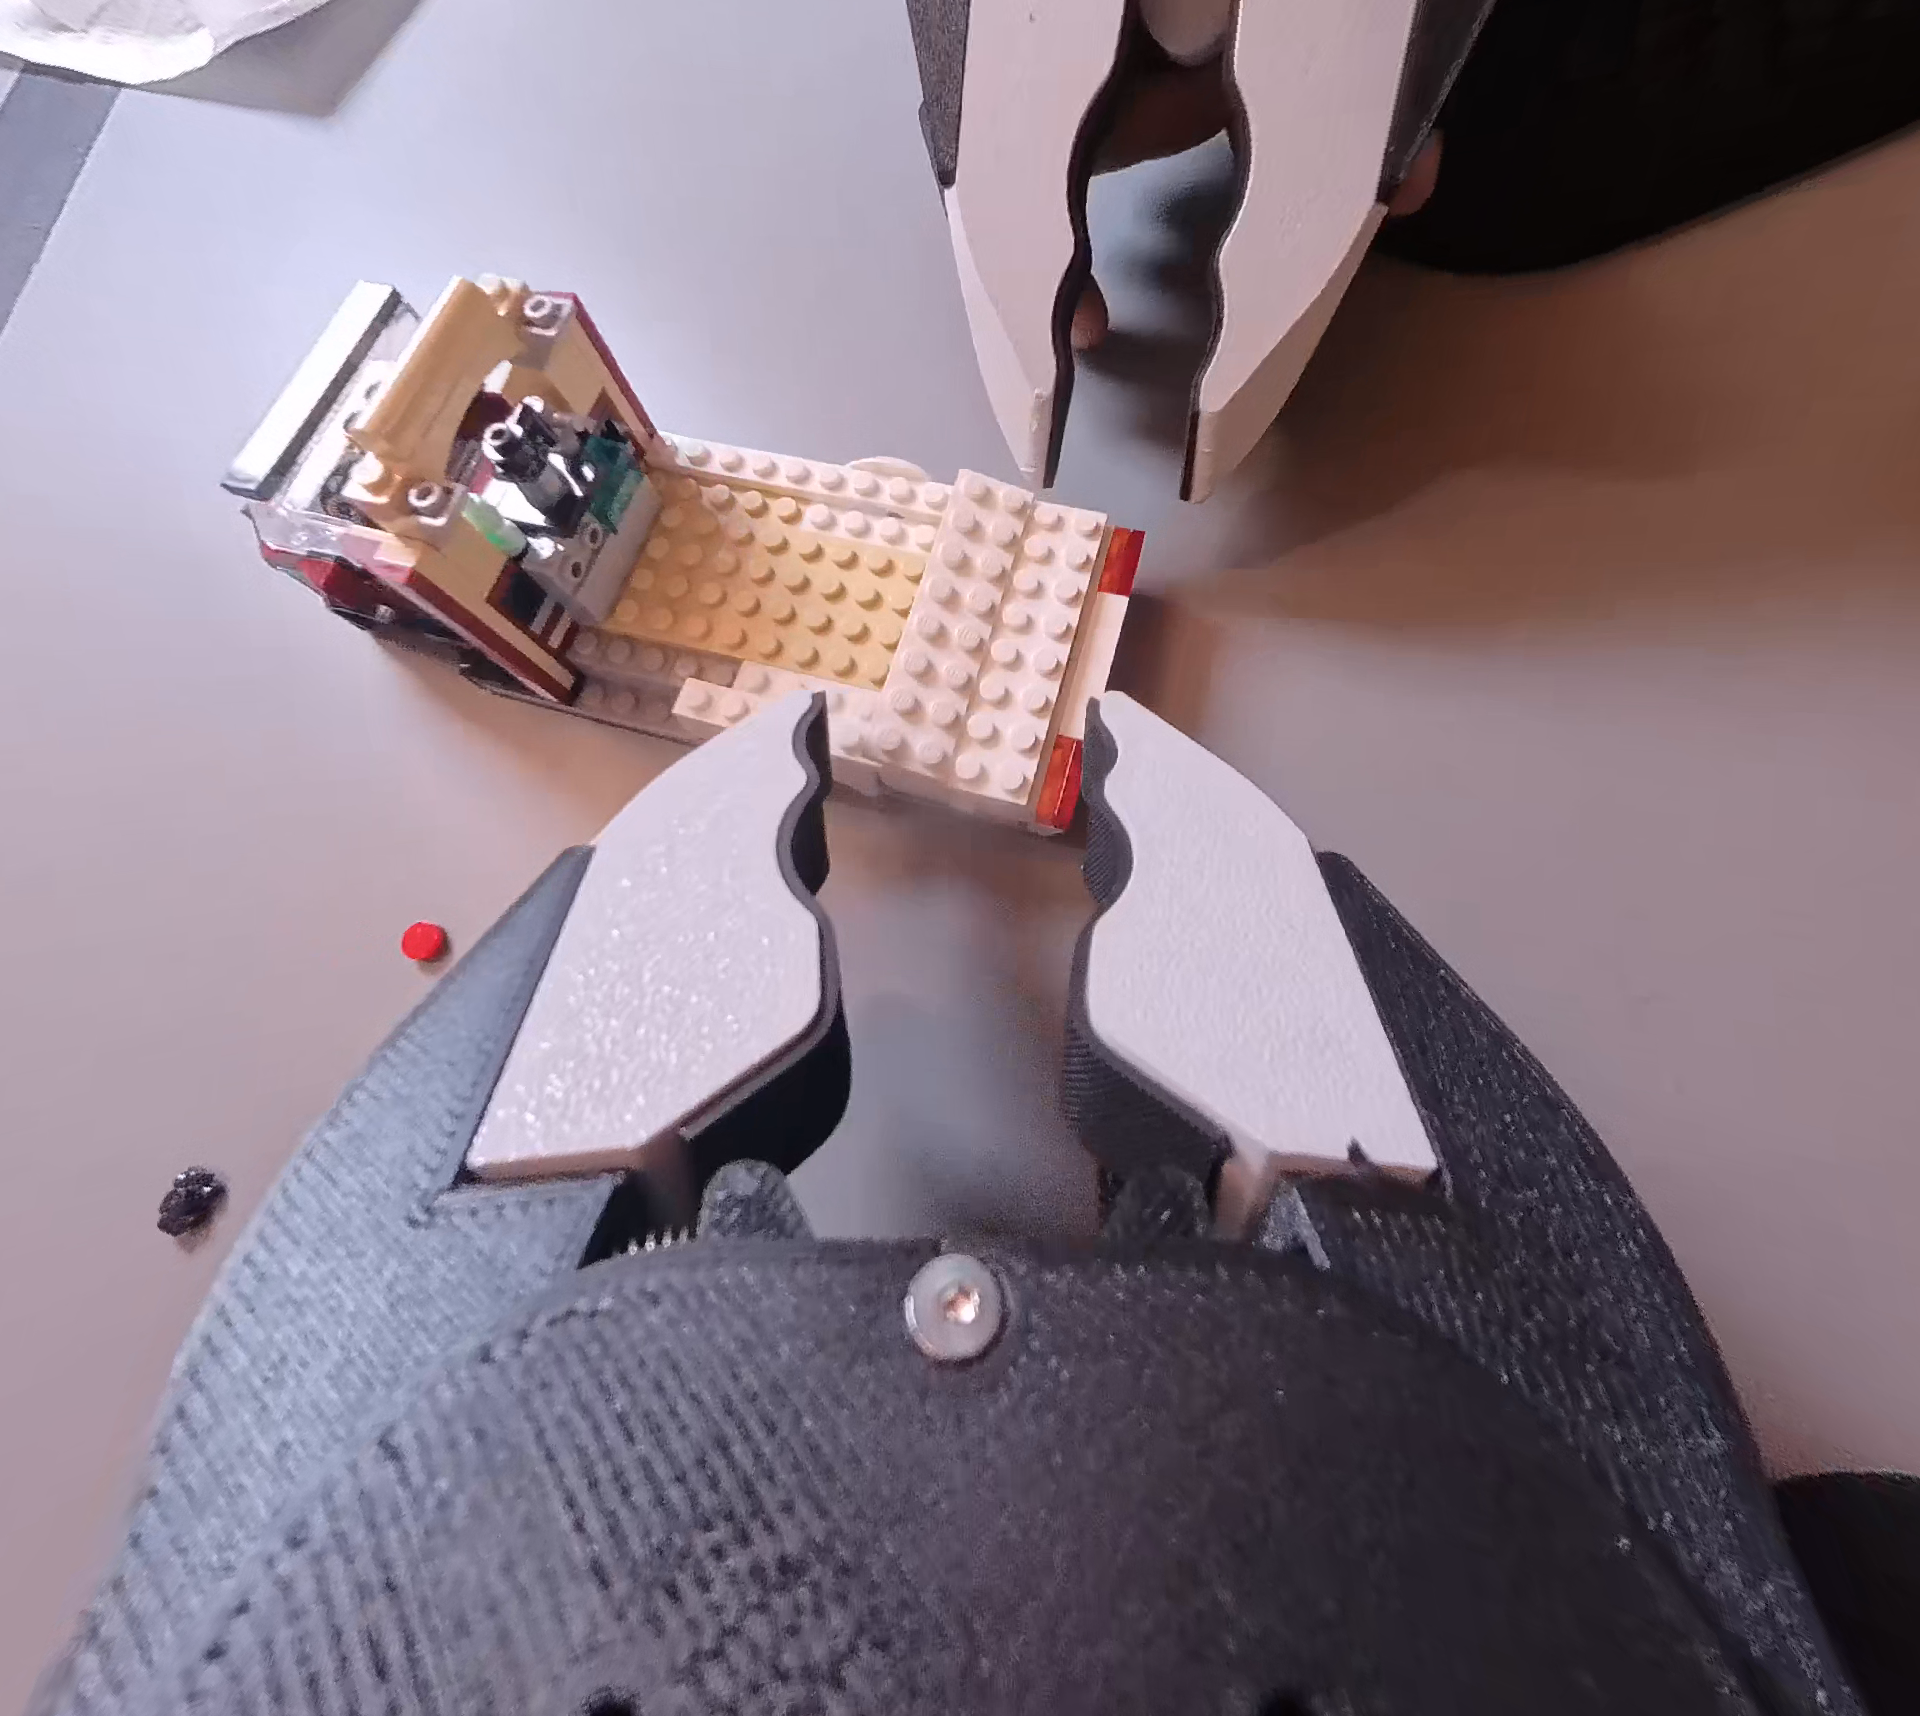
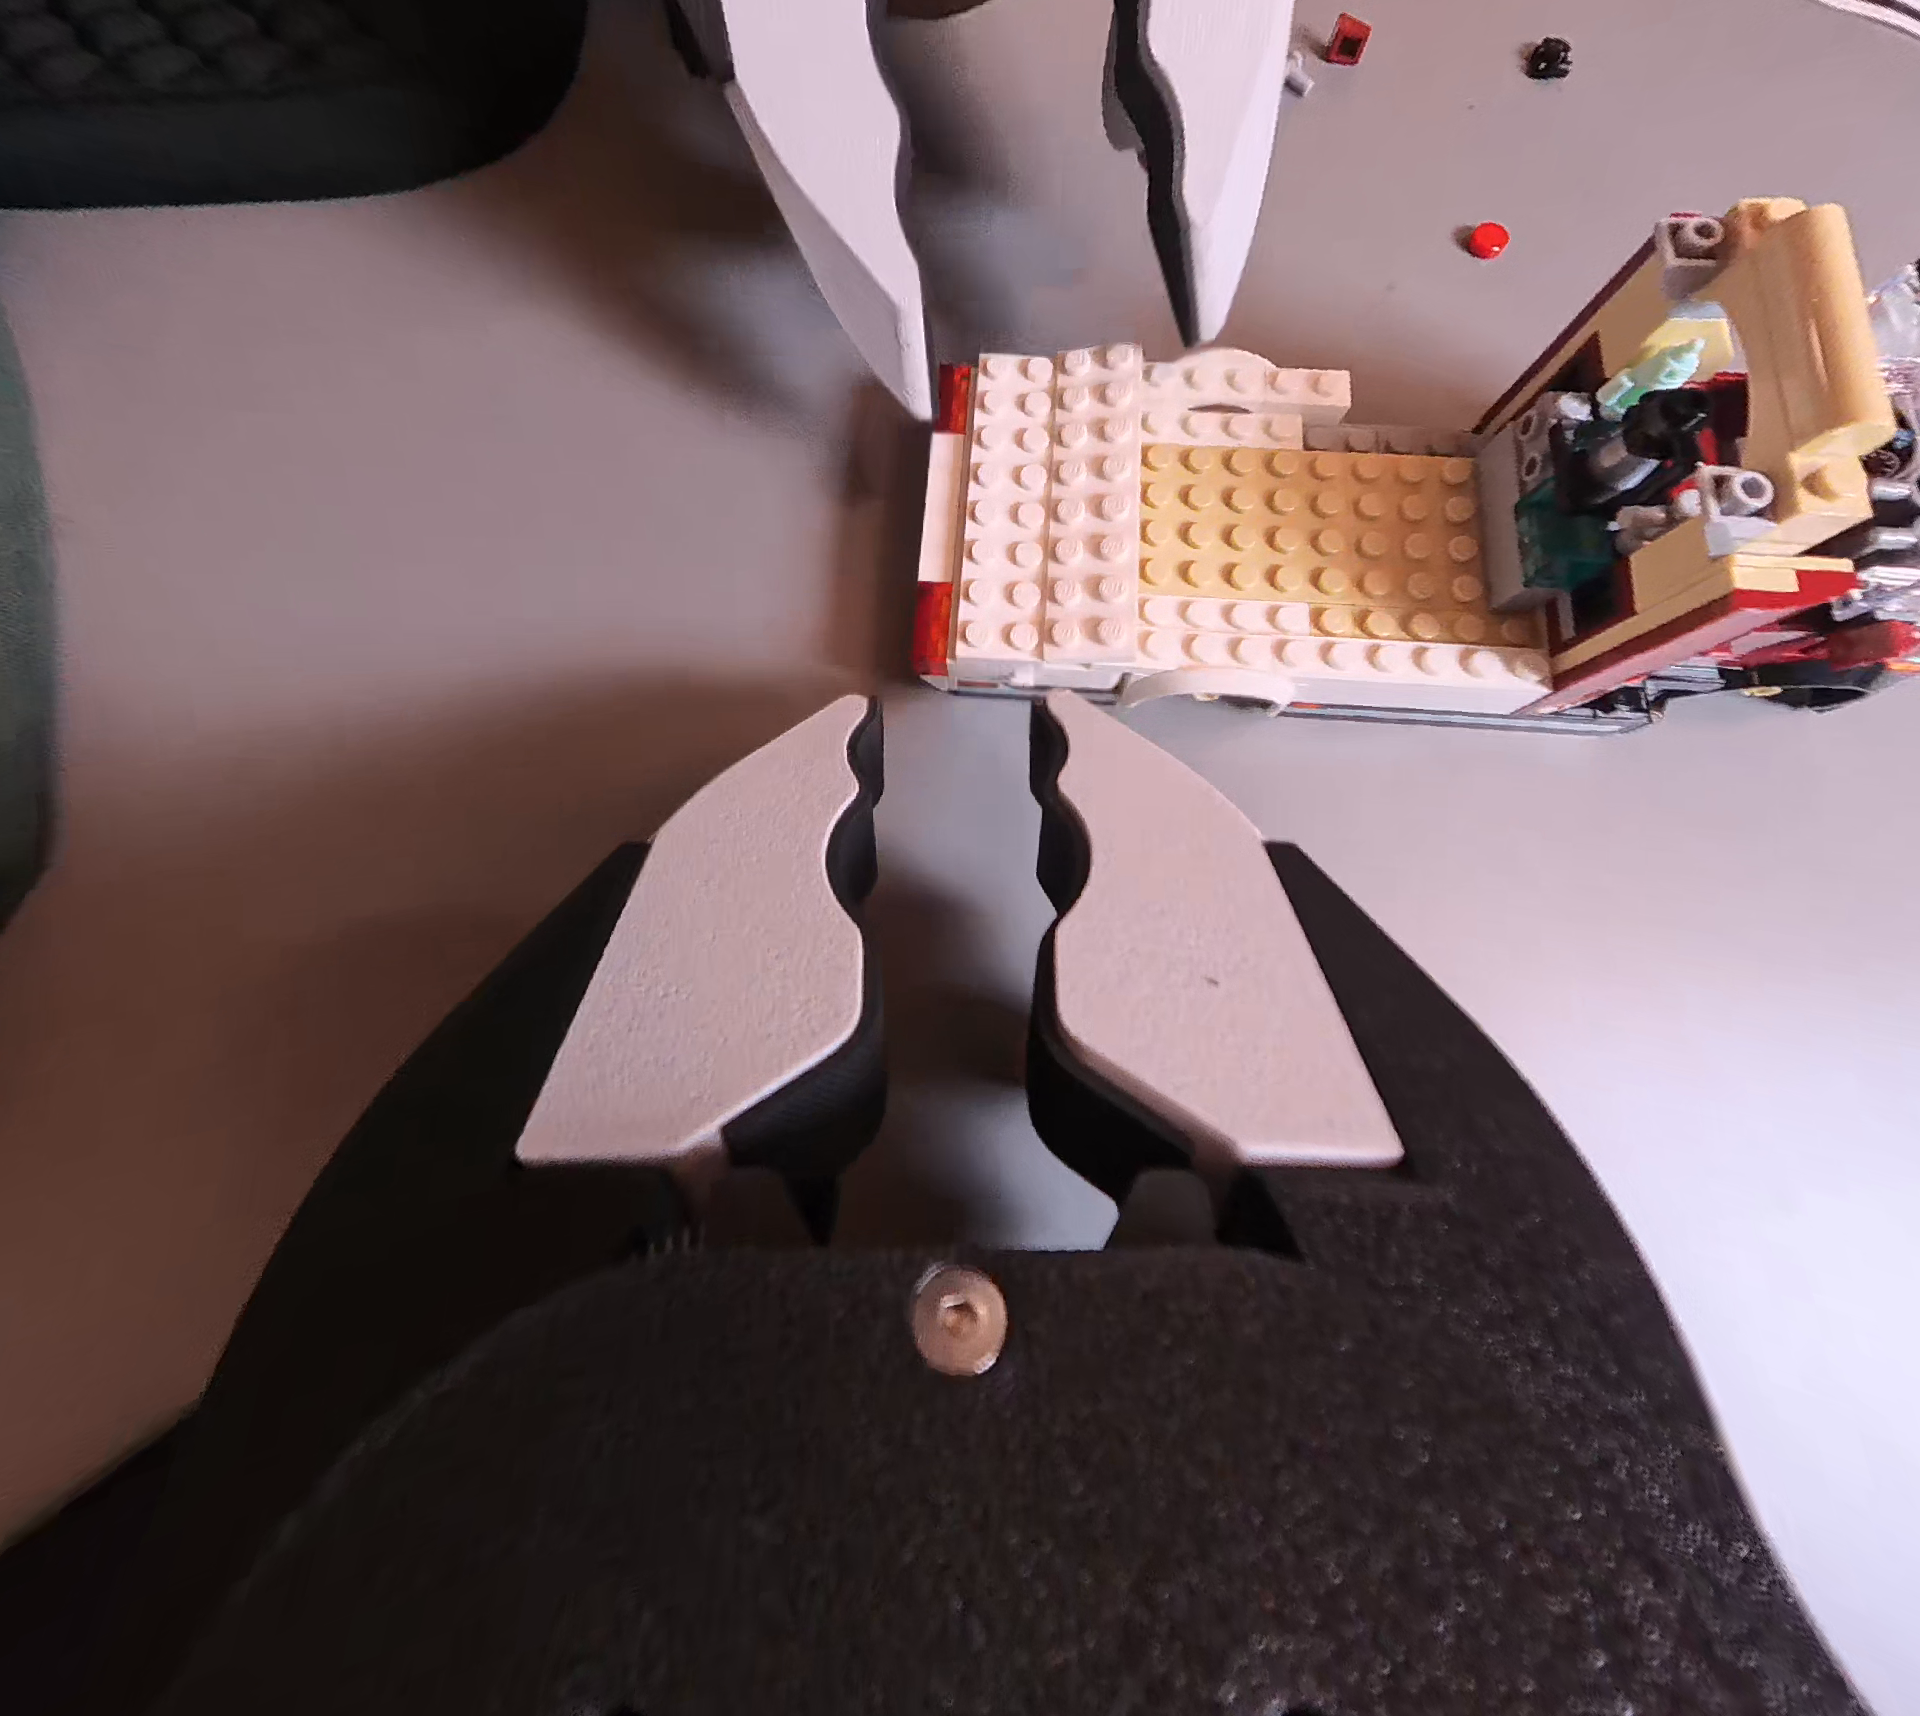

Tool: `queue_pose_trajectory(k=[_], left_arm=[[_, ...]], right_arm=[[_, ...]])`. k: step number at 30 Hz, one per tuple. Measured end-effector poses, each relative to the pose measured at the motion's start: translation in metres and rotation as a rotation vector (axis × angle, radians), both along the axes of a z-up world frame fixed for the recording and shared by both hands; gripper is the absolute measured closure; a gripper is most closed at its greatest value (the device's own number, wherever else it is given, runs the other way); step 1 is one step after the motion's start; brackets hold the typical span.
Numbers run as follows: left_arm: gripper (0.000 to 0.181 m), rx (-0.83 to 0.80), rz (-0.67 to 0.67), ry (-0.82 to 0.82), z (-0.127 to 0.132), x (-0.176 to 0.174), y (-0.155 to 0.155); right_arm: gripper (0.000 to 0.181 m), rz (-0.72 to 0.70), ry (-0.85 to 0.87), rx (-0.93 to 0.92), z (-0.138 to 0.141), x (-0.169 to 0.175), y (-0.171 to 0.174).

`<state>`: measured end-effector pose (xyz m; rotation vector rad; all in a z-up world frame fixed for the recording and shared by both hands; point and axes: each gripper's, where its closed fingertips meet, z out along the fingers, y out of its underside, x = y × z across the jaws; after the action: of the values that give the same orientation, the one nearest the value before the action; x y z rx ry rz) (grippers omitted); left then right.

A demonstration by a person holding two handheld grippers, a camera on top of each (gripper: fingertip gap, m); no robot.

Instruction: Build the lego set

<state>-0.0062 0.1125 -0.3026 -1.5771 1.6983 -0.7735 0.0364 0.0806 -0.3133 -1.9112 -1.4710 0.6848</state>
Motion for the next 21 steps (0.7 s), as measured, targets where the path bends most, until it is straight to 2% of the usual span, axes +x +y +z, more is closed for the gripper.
queue_pose_trajectory(k=[6, 13, 18, 21], left_arm=[[0.149, 0.028, 0.001, 0.019, 0.001, -0.005, 0.002], [0.149, 0.029, 0.019, 0.035, 0.001, -0.011, 0.007], [0.131, -0.032, 0.093, 0.04, 0.004, -0.023, 0.016], [0.111, -0.115, 0.176, 0.049, 0.001, -0.027, 0.018]], right_arm=[[0.156, -0.055, 0.053, 0.009, 0.009, 0.006, 0.01], [0.159, -0.037, 0.025, 0.008, 0.001, -0.009, 0.005], [0.16, -0.03, 0.03, 0.033, 0.002, -0.03, 0.009], [0.16, -0.012, 0.005, 0.083, 0.0, -0.046, 0.015]])
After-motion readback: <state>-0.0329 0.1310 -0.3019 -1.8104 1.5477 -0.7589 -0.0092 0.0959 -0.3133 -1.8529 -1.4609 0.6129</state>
